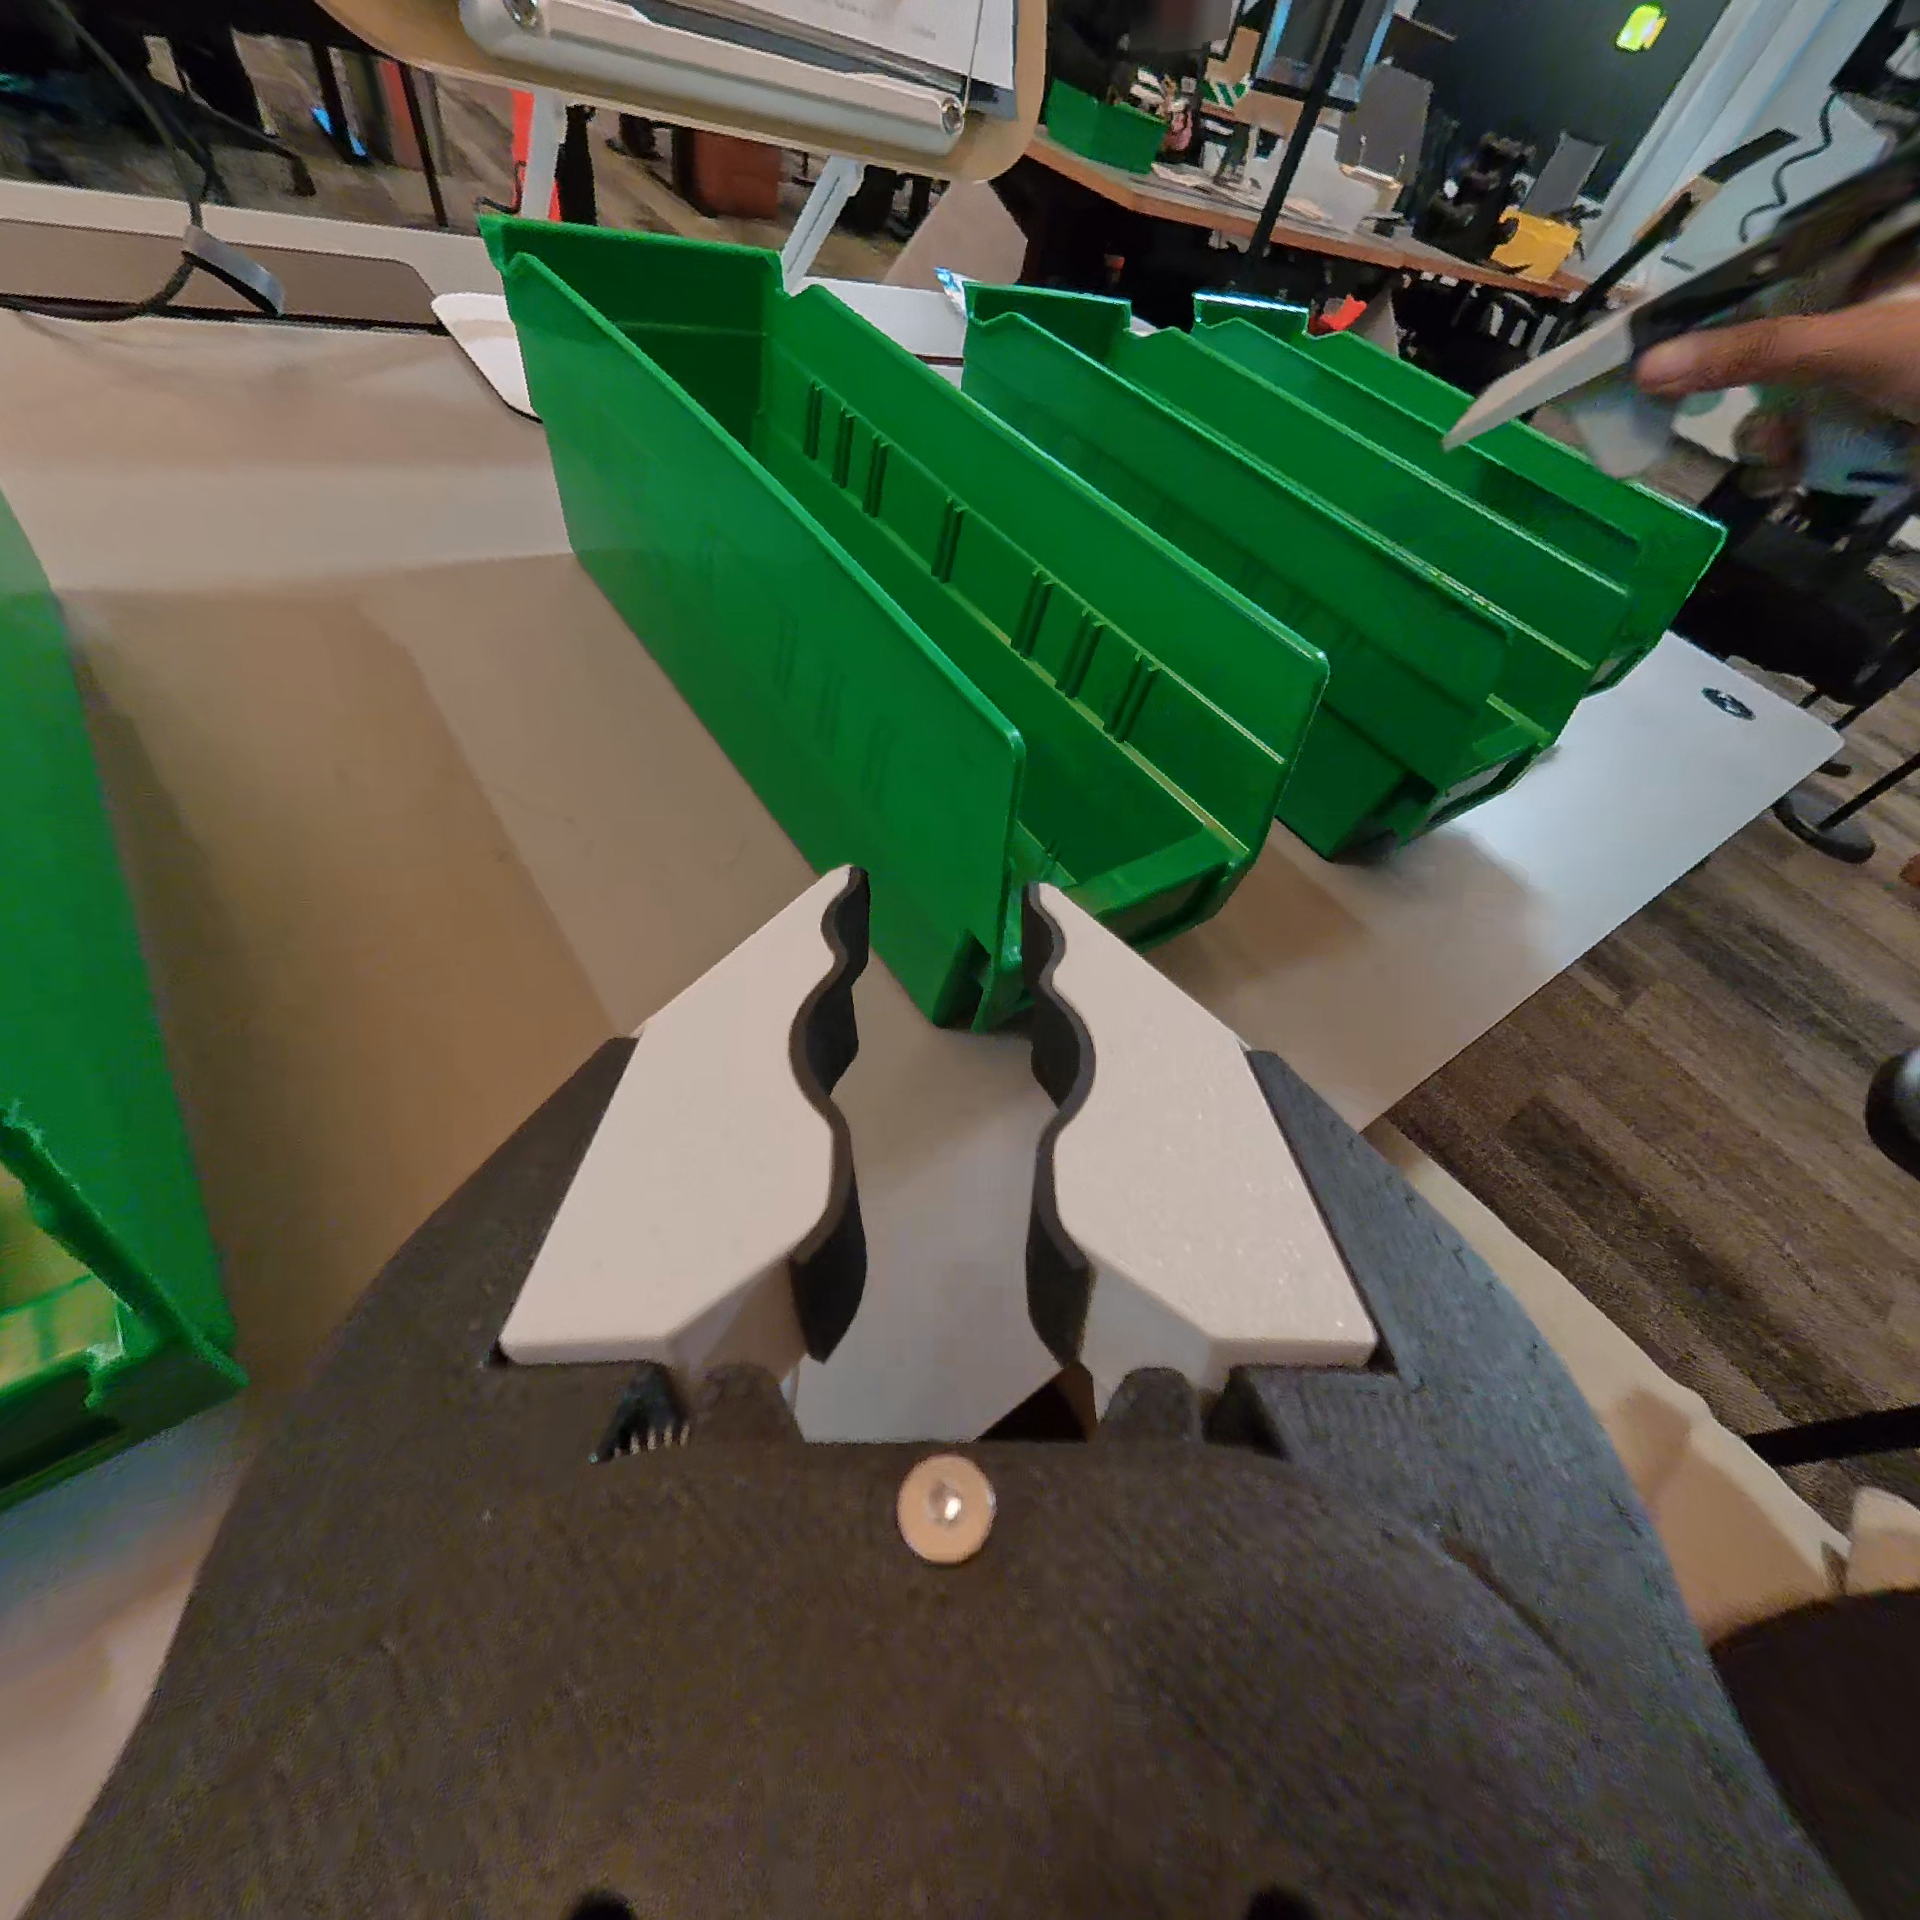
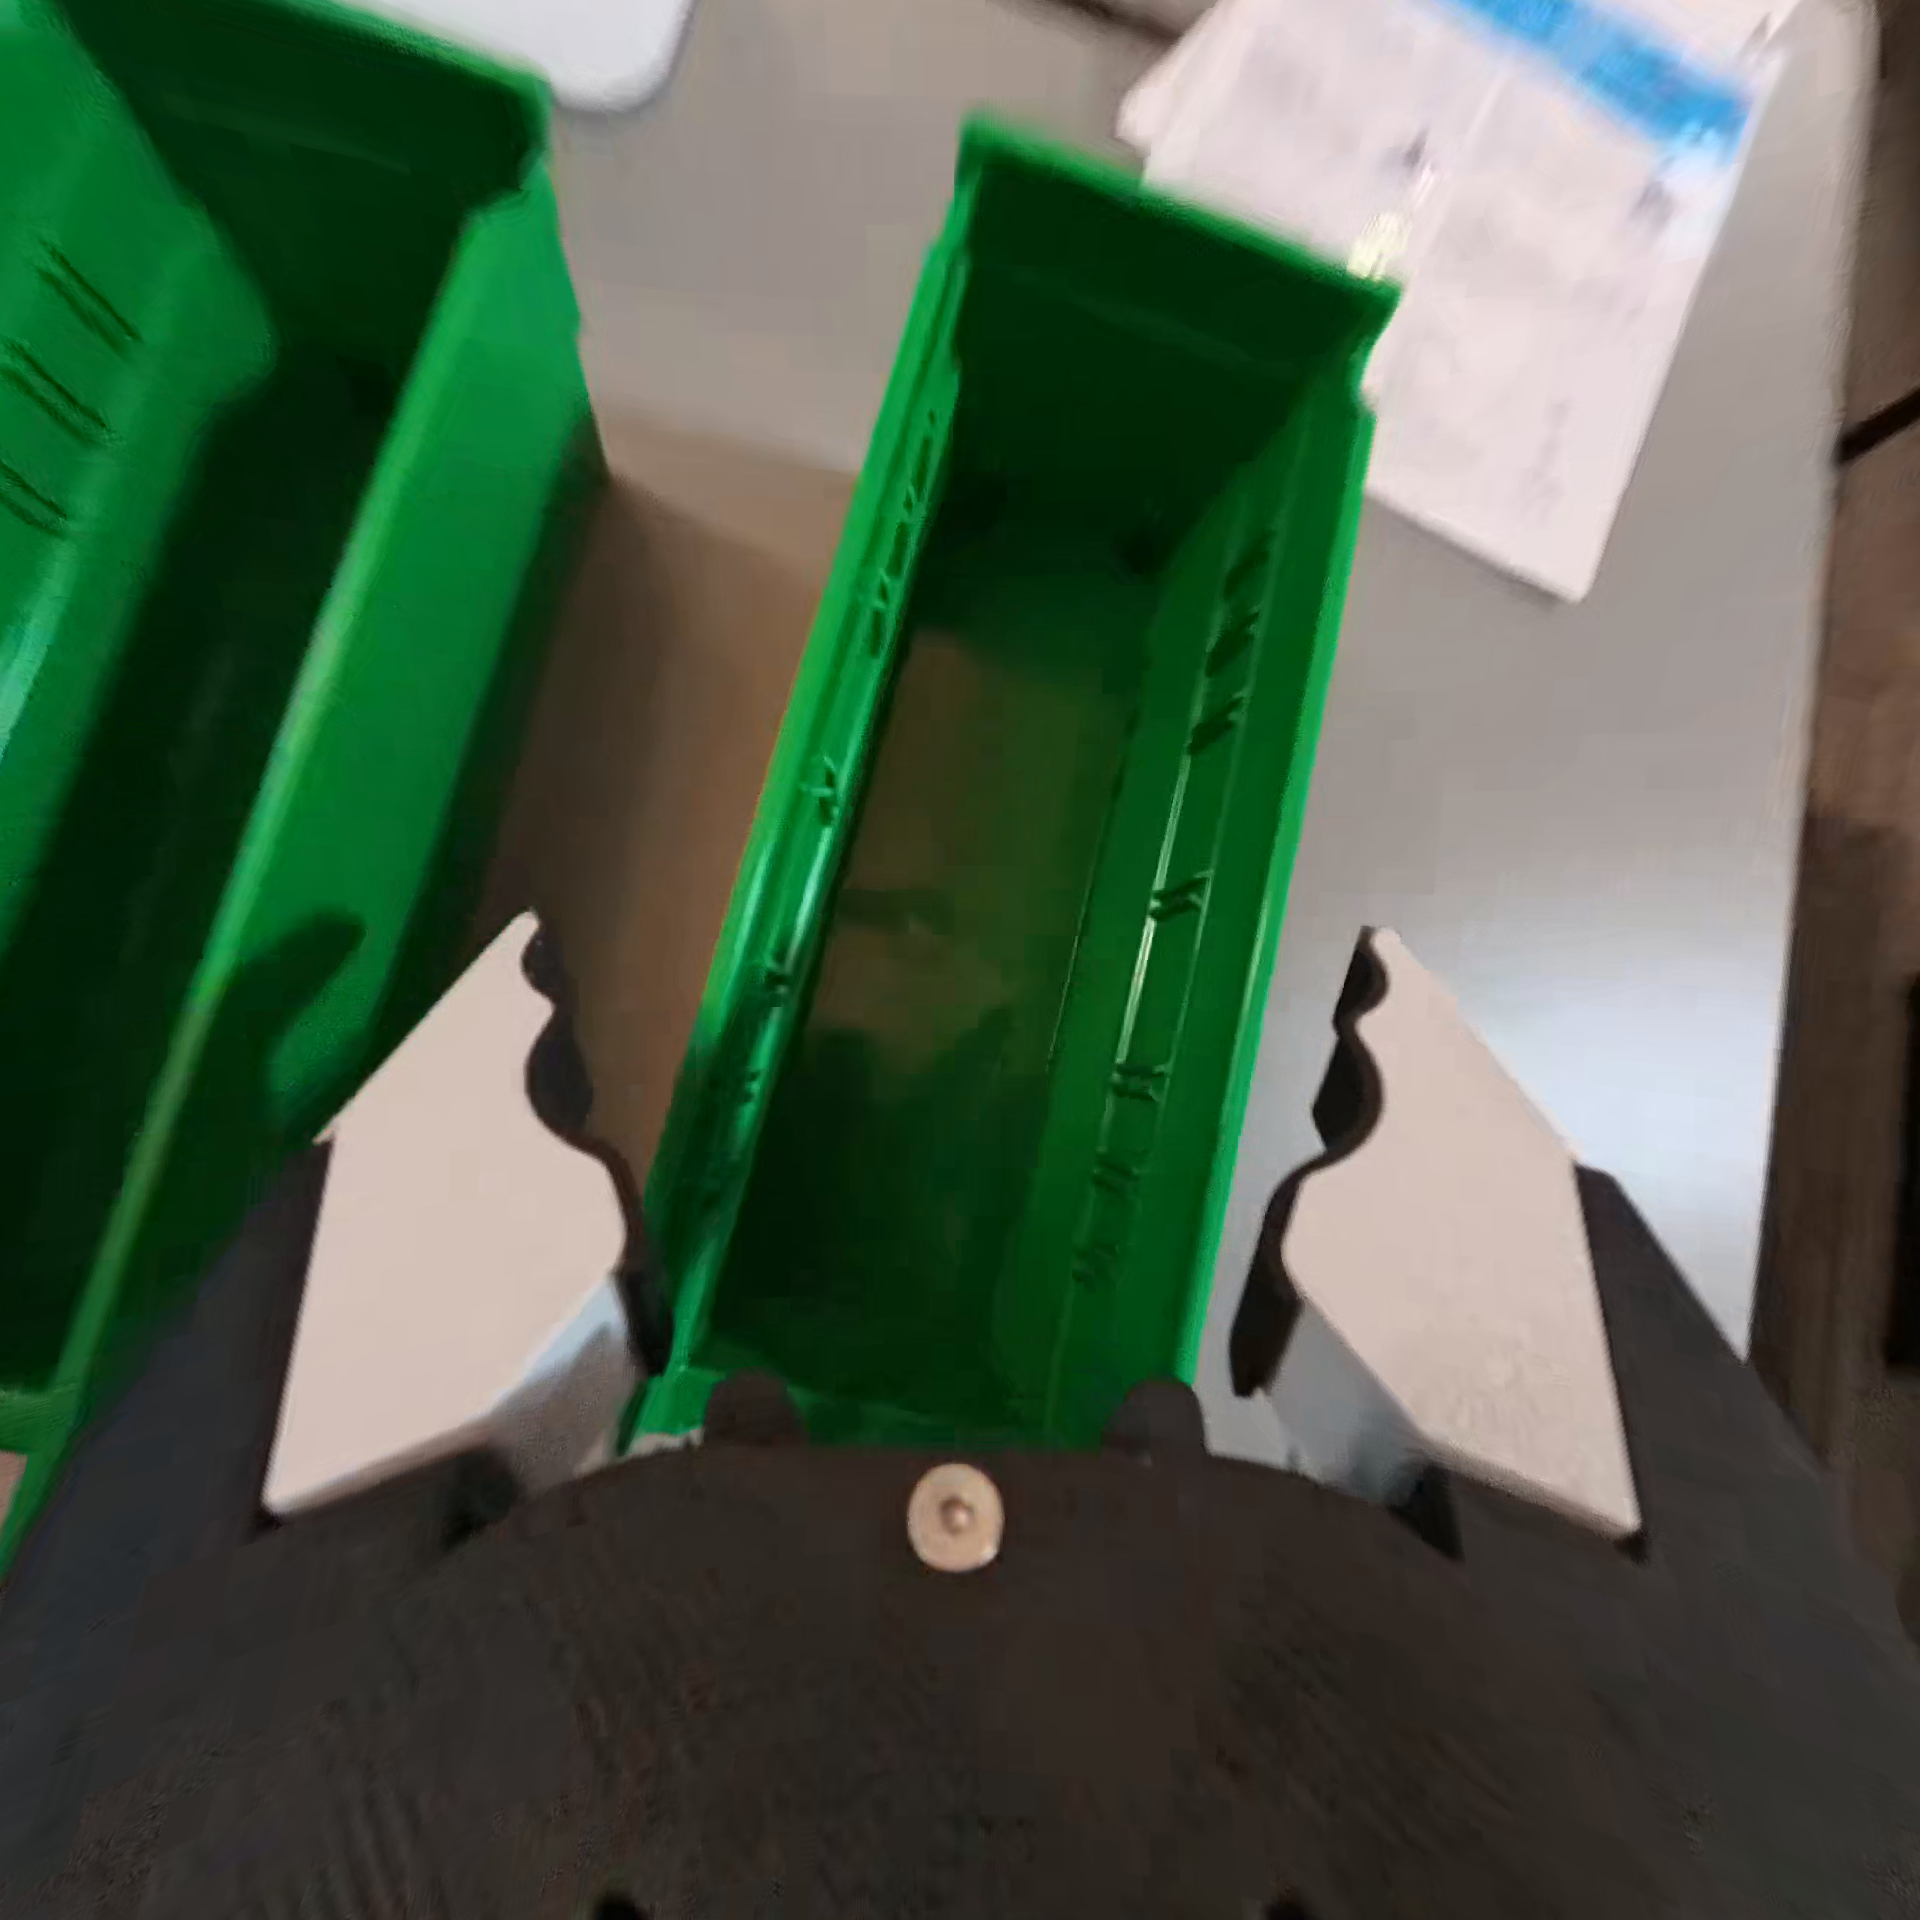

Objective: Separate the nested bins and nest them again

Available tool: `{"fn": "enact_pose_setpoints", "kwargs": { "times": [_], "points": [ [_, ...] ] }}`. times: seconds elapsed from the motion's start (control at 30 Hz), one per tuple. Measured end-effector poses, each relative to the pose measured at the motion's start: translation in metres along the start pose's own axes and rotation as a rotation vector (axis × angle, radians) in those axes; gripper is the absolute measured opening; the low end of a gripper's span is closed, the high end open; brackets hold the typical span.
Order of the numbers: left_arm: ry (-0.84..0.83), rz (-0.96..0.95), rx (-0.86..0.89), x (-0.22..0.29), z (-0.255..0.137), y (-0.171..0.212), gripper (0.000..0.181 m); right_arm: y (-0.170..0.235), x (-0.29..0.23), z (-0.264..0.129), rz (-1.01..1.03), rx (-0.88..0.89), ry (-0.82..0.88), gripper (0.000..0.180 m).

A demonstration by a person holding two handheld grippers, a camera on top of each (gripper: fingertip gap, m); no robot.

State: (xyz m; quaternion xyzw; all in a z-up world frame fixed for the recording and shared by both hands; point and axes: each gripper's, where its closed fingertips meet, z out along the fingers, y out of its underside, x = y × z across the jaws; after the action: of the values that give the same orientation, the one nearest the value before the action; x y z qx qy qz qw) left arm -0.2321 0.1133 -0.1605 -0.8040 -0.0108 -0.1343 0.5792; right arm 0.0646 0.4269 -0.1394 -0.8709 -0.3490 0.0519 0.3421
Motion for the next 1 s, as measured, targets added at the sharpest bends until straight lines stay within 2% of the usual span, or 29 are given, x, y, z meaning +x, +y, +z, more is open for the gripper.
{"fn": "enact_pose_setpoints", "kwargs": {
  "times": [0.13, 0.2, 0.3, 0.4, 0.53, 0.7, 0.83, 1.0],
  "points": [
    [0.002, 0.000, -0.014, -0.001, -0.004, 0.003, 0.027, 0.017, 0.005, 0.033, 0.036, -0.255, -0.082, 0.138],
    [0.004, -0.012, -0.014, -0.004, -0.006, 0.003, 0.028, 0.020, 0.007, 0.038, 0.056, -0.326, -0.106, 0.136],
    [0.011, -0.053, -0.016, -0.008, -0.009, 0.005, 0.028, 0.019, 0.007, 0.037, 0.061, -0.366, -0.139, 0.120],
    [0.038, -0.126, 0.003, -0.010, -0.013, 0.002, 0.028, 0.014, 0.009, 0.035, 0.065, -0.348, -0.154, 0.107],
    [0.064, -0.176, 0.012, -0.007, -0.015, 0.002, 0.029, -0.005, 0.015, 0.022, 0.112, -0.274, -0.160, 0.105],
    [0.064, -0.133, 0.017, -0.001, -0.013, -0.001, 0.028, -0.048, 0.015, -0.015, 0.130, -0.159, -0.172, 0.103],
    [0.028, -0.063, 0.070, -0.001, -0.013, -0.014, 0.029, -0.099, -0.024, -0.058, 0.077, -0.049, -0.248, 0.102],
    [-0.058, -0.008, 0.212, -0.013, -0.027, -0.041, 0.034, -0.152, -0.141, -0.111, -0.082, 0.022, -0.435, 0.102]
  ]
}}
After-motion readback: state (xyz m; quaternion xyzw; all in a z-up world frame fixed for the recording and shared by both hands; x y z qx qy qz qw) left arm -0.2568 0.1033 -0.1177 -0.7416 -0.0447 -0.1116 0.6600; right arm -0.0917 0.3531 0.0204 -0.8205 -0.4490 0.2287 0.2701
